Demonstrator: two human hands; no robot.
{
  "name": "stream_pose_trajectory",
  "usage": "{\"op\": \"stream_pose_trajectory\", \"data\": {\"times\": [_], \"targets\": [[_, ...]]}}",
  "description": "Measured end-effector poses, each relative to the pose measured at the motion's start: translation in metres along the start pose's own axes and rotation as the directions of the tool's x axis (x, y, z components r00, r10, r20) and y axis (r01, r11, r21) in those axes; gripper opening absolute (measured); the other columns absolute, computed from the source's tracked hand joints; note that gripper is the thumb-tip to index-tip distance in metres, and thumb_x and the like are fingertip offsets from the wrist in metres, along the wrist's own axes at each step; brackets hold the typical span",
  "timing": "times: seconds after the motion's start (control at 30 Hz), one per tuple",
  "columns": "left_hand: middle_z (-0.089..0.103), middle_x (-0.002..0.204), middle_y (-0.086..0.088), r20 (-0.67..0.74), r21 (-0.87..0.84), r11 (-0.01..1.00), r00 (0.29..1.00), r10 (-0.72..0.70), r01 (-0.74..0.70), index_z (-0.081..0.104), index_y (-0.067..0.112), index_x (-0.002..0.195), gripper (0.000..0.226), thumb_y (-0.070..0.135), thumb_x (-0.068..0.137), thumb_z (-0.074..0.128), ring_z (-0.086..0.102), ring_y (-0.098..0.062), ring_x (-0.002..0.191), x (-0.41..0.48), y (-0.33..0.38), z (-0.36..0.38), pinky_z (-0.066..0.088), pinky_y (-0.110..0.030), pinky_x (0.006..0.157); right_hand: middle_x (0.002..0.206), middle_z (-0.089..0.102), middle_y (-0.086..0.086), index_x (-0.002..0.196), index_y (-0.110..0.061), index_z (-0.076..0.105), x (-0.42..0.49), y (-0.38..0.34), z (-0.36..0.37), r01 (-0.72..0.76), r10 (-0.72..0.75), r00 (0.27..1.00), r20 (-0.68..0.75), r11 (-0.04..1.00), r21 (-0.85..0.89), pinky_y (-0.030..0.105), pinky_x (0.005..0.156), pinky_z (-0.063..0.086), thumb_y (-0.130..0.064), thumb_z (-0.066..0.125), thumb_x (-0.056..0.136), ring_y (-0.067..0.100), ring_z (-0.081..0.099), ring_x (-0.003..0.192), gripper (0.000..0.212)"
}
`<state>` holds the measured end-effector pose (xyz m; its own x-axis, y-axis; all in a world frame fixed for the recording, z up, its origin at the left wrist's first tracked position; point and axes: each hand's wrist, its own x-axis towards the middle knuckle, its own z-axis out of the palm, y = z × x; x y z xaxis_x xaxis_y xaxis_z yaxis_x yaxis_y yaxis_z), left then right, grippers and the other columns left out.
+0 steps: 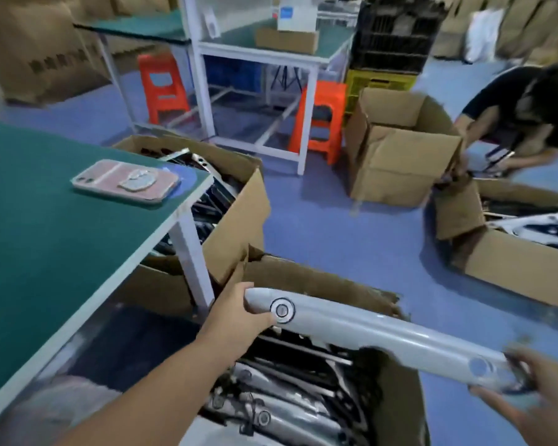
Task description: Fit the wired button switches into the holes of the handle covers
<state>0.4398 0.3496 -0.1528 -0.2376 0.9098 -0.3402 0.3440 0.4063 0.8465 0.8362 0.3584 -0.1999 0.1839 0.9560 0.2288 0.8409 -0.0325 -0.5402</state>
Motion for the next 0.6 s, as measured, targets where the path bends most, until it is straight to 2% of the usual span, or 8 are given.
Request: {"op": "stream_pose_trajectory", "data": {"times": [0.07, 0.13, 0.2, 0.27, 0.37, 0.5, 0.57, 0.6], "targets": [[0.053, 0.134, -0.004, -0.017, 0.040, 0.997, 0.998, -0.058, 0.059, 0.037, 0.021, 0.140, 0.075, 0.024, 0.077, 0.078, 0.052, -0.022, 0.121, 0.010, -0.028, -0.002, 0.044, -0.041, 0.102, 0.081, 0.059, 0.019, 0.091, -0.005, 0.062, -0.003, -0.011, -0.006, -0.016, 0.018, 0.994, 0.105, 1.000, -0.017, 0.034, 0.072, 0.048, -0.006, 0.097, 0.026, 0.035, 0.064, 0.075, 0.074], [0.036, 0.151, -0.005, -0.006, 0.162, 0.981, 0.994, -0.105, 0.105, 0.016, 0.021, 0.151, 0.089, 0.030, 0.083, 0.073, 0.041, -0.025, 0.134, 0.018, -0.042, -0.013, 0.039, -0.039, 0.107, 0.085, 0.060, 0.017, 0.093, -0.004, 0.065, -0.019, -0.028, 0.012, 0.003, 0.021, 0.986, 0.167, 0.989, -0.146, 0.046, 0.070, 0.048, -0.015, 0.098, 0.029, 0.040, 0.064, 0.081, 0.074], [0.019, 0.158, -0.003, -0.029, 0.366, 0.919, 0.989, -0.146, 0.146, 0.002, 0.025, 0.153, 0.091, 0.038, 0.088, 0.065, 0.032, -0.025, 0.139, 0.023, -0.054, -0.027, 0.038, -0.038, 0.105, 0.113, 0.058, 0.014, 0.116, -0.013, 0.060, -0.018, -0.040, 0.026, 0.019, 0.054, 0.955, 0.292, 0.970, -0.242, 0.049, 0.085, 0.043, -0.037, 0.095, 0.040, 0.037, 0.057, 0.107, 0.087], [0.019, 0.158, -0.002, -0.068, 0.565, 0.803, 0.981, -0.182, 0.188, 0.008, 0.023, 0.152, 0.081, 0.040, 0.091, 0.058, 0.033, -0.024, 0.139, 0.019, -0.067, -0.044, 0.038, -0.035, 0.101, 0.144, 0.035, 0.004, 0.139, -0.030, 0.036, -0.016, -0.050, 0.041, 0.046, 0.109, 0.897, 0.428, 0.941, -0.335, 0.046, 0.104, 0.031, -0.062, 0.081, 0.053, 0.027, 0.036, 0.133, 0.103], [0.037, 0.150, -0.007, -0.033, 0.685, 0.703, 0.972, -0.231, 0.190, 0.028, 0.015, 0.147, 0.060, 0.033, 0.095, 0.052, 0.041, -0.025, 0.132, 0.001, -0.086, -0.067, 0.040, -0.031, 0.101, 0.153, 0.015, -0.005, 0.144, -0.041, 0.019, -0.016, -0.066, 0.059, 0.132, 0.044, 0.883, 0.468, 0.932, -0.338, 0.044, 0.111, 0.022, -0.074, 0.070, 0.057, 0.021, 0.020, 0.140, 0.106], [0.039, 0.147, -0.003, 0.035, 0.684, 0.707, 0.960, -0.279, 0.181, 0.035, 0.022, 0.143, 0.056, 0.037, 0.093, 0.053, 0.042, -0.021, 0.130, -0.032, -0.073, -0.083, 0.039, -0.034, 0.104, 0.147, 0.032, 0.001, 0.137, -0.029, 0.041, -0.012, -0.115, 0.066, 0.217, -0.152, 0.910, 0.385, 0.967, -0.130, 0.047, 0.111, 0.023, -0.054, 0.084, 0.053, 0.025, 0.029, 0.134, 0.098], [0.043, 0.142, 0.004, 0.103, 0.653, 0.750, 0.970, -0.222, 0.103, 0.042, 0.029, 0.137, 0.050, 0.044, 0.090, 0.053, 0.049, -0.015, 0.122, -0.055, -0.050, -0.090, 0.044, -0.029, 0.096, 0.139, 0.043, 0.006, 0.130, -0.022, 0.049, -0.010, -0.155, 0.072, 0.287, -0.288, 0.905, 0.313, 0.957, 0.050, 0.050, 0.108, 0.028, -0.045, 0.089, 0.051, 0.028, 0.035, 0.129, 0.091], [0.045, 0.139, 0.008, 0.148, 0.629, 0.777, 0.974, -0.171, 0.041, 0.043, 0.034, 0.134, 0.049, 0.049, 0.088, 0.054, 0.051, -0.011, 0.117, -0.070, -0.039, -0.096, 0.045, -0.025, 0.090, 0.135, 0.045, 0.007, 0.127, -0.020, 0.051, -0.008, -0.180, 0.074, 0.331, -0.357, 0.894, 0.272, 0.933, 0.140, 0.047, 0.107, 0.030, -0.048, 0.087, 0.051, 0.029, 0.037, 0.126, 0.089]]}}
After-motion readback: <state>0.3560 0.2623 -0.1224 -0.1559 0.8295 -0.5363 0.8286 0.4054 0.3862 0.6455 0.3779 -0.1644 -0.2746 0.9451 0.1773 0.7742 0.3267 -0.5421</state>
